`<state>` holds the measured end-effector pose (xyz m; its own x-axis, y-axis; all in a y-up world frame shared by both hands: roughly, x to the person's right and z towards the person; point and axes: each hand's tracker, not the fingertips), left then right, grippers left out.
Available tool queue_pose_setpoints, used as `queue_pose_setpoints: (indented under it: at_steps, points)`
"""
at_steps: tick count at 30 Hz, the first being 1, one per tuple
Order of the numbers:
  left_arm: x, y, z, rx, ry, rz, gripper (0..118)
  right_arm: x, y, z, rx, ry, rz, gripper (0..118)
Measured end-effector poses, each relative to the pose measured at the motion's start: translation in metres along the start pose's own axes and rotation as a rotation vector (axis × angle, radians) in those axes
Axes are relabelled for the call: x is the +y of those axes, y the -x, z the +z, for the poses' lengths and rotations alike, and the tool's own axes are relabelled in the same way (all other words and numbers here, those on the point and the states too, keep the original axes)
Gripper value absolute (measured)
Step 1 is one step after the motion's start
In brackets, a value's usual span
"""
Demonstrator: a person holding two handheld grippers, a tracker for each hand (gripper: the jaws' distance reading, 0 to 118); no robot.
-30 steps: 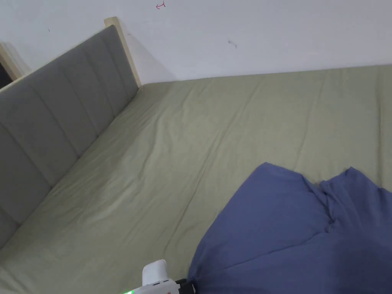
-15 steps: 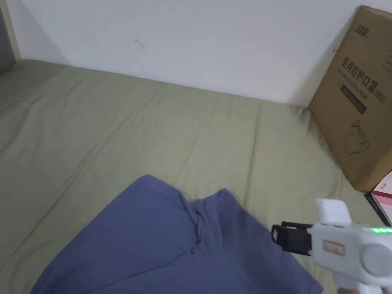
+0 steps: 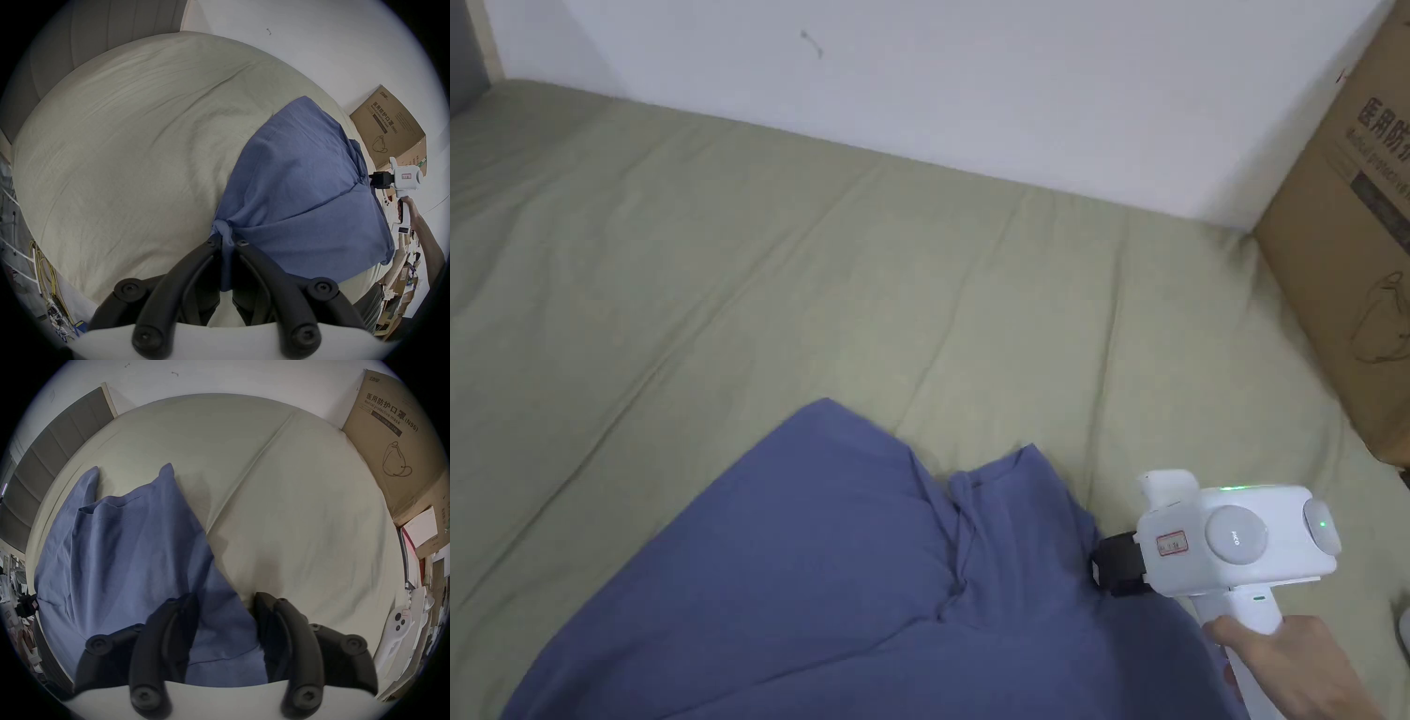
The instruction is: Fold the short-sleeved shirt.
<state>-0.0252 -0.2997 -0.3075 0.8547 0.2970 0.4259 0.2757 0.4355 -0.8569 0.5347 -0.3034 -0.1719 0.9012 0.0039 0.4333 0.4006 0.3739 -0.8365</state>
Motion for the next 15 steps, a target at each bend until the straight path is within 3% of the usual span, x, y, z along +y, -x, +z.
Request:
queue_pose_setpoints:
  at_steps: [3,9,15]
  points:
    - [0.001,0.002,0.000,-0.005,0.000,0.009,6,0.002,-0.004,0.007,0.009,-0.010,0.001,4]
    - [-0.003,0.007,0.011,-0.038,-0.042,0.027,6,-0.007,-0.003,0.048,0.067,-0.124,-0.043,1]
    - [0.013,-0.012,0.076,-0.129,-0.241,-0.001,5,-0.027,0.010,0.154,0.130,-0.366,-0.102,1]
